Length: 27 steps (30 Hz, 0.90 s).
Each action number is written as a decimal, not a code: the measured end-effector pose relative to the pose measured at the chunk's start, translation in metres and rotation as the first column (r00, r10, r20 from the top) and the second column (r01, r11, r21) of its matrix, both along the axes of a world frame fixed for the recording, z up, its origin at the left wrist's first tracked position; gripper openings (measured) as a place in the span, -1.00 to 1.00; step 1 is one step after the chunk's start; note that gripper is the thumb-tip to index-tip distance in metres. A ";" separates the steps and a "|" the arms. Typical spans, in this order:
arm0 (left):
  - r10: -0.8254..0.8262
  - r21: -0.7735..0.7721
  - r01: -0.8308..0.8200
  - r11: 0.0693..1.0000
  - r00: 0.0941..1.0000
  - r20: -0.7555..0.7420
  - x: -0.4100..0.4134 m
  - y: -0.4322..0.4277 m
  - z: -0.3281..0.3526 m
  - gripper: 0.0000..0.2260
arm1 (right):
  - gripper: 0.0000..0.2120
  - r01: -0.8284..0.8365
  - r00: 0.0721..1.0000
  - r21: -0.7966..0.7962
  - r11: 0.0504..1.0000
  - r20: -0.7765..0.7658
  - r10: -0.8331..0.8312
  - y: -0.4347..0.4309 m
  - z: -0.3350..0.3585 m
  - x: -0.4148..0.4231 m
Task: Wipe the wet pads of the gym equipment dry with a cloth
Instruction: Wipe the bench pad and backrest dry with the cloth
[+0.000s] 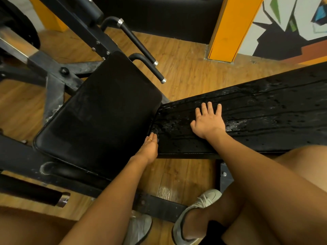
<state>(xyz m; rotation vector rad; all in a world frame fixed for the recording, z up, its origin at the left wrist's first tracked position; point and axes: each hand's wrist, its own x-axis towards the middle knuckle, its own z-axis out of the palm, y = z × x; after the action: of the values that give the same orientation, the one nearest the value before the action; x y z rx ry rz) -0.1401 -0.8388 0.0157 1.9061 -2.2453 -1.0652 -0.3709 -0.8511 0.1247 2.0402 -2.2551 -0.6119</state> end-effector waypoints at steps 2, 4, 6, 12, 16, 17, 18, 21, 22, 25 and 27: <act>-0.022 0.015 0.022 1.000 0.998 0.056 -0.001 -0.004 0.001 -0.44 | -0.35 0.002 1.000 -0.002 1.000 0.000 -0.002 0.000 0.000 0.000; -0.039 0.021 0.038 0.999 0.995 0.089 -0.002 -0.006 0.003 -0.43 | -0.35 0.000 1.000 -0.003 1.000 0.001 0.000 0.001 0.000 -0.001; -0.049 0.027 0.047 0.999 0.996 0.079 -0.002 -0.006 0.004 -0.44 | -0.35 -0.004 1.000 -0.001 1.000 0.000 0.004 0.002 -0.001 -0.002; -0.038 -0.029 0.039 0.999 0.999 0.036 0.001 -0.003 0.006 -0.52 | -0.35 -0.006 1.000 0.007 1.000 0.014 0.006 0.002 0.000 -0.002; -0.021 -0.056 0.022 0.998 1.000 0.013 0.001 0.002 0.005 -0.52 | -0.36 -0.010 1.000 0.001 1.000 0.018 0.010 0.003 0.003 -0.001; -0.029 -0.058 0.030 0.998 0.999 0.025 0.001 0.001 0.004 -0.51 | -0.36 -0.006 1.000 -0.002 1.000 0.020 0.006 0.004 0.003 0.000; -0.039 -0.053 0.041 0.998 0.999 0.034 0.001 -0.001 0.003 -0.51 | -0.36 -0.004 1.000 -0.005 1.000 0.021 0.004 0.004 0.002 0.000; -0.094 0.001 0.094 0.996 0.994 0.058 0.007 -0.015 0.008 -0.49 | -0.36 -0.002 1.000 -0.003 1.000 0.017 0.002 0.002 0.000 0.001; -0.130 0.024 0.128 0.991 0.989 0.076 0.010 -0.021 0.010 -0.48 | -0.36 -0.004 1.000 -0.005 1.000 0.016 0.004 0.002 0.000 0.001; -0.187 0.059 0.180 0.982 0.974 0.126 0.007 -0.044 0.020 -0.49 | -0.36 -0.009 1.000 -0.014 1.000 0.012 0.009 0.003 0.001 0.000; -0.193 0.057 0.187 0.981 0.975 0.110 -0.006 -0.059 0.025 -0.49 | -0.36 -0.011 1.000 -0.022 1.000 0.022 0.012 0.003 0.001 0.000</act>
<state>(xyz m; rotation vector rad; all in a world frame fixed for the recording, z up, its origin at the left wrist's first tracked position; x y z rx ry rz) -0.1464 -0.8977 0.0402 1.8447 -2.5323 -1.0616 -0.3706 -0.8479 0.1252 2.0585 -2.2500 -0.5636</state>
